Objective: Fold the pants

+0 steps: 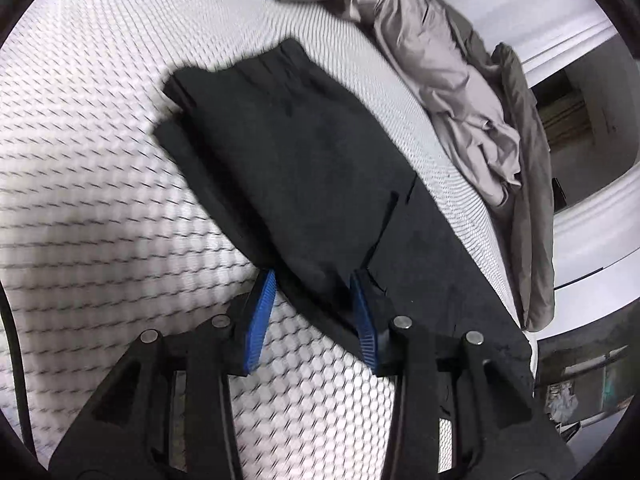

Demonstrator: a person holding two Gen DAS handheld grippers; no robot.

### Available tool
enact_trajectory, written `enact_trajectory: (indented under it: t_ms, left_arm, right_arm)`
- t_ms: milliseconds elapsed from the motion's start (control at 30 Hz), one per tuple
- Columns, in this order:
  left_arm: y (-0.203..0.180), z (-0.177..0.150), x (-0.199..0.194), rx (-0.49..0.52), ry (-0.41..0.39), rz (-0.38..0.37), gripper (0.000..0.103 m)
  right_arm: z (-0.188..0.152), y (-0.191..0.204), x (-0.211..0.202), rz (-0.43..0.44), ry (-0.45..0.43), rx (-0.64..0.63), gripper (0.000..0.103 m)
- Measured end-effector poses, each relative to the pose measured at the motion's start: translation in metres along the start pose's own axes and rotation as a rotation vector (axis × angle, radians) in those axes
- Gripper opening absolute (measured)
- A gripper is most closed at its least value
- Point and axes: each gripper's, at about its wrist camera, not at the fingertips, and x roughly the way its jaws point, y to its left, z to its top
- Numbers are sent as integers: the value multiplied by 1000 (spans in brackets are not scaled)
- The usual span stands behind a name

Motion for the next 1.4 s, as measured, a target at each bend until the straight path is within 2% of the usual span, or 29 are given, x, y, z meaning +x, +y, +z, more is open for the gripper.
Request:
enact_trajectory:
  t_ms: [100,133,167,200,267,400,533,633,733,800,900,1033,1133,1300,1400]
  left_arm:
    - [1,10,22,-52,-4,-25,35]
    - [1,14,24,-63,-11,-30,31]
    - [-1,17,28,-67,-22,-25,17]
    - [-1,17,27,-66,-36,-15,11]
    - [-3,18,23,-53,-63,-20,6]
    - [-11,14,11,21,-106,9,5]
    - [-7,15,10,18,-99,23,5]
    - [-13,13,11,42,-109,55,5]
    - [-19,5,12,92,-126,106,5]
    - [-20,0,13,112,-128,125,5]
    - [-18,-3,6,129,-121,105,5]
    - [-8,-3,-17,123,-115,48,5]
    - [-2,-2,-34,144,-128,60,5]
    - [16,-5,-48,134,-104,67,5]
    - [20,-7,-47,159,-85,80,5]
  right_arm:
    - [1,-5,-4,-7,-7,15,87]
    - [2,-8,-6,-10,-11,24,87]
    - [3,-11,-8,-16,-13,33,87]
    - [4,-18,-11,-27,-19,50,87]
    - [5,-30,-15,-44,-23,85,87]
    - [5,-60,-1,-86,53,154,88]
    - [3,-91,39,29,139,308,87]
    - [8,-106,64,24,132,366,71]
    - [16,-108,75,22,114,362,57]
    - [20,-102,79,8,111,323,36]
    - [17,-92,77,-23,96,285,15]
    - [11,-77,59,-42,59,267,12]
    - [0,-65,38,-55,49,238,12]
    - [-26,-64,0,-79,47,263,12]
    - [-39,-68,-1,-117,80,252,14]
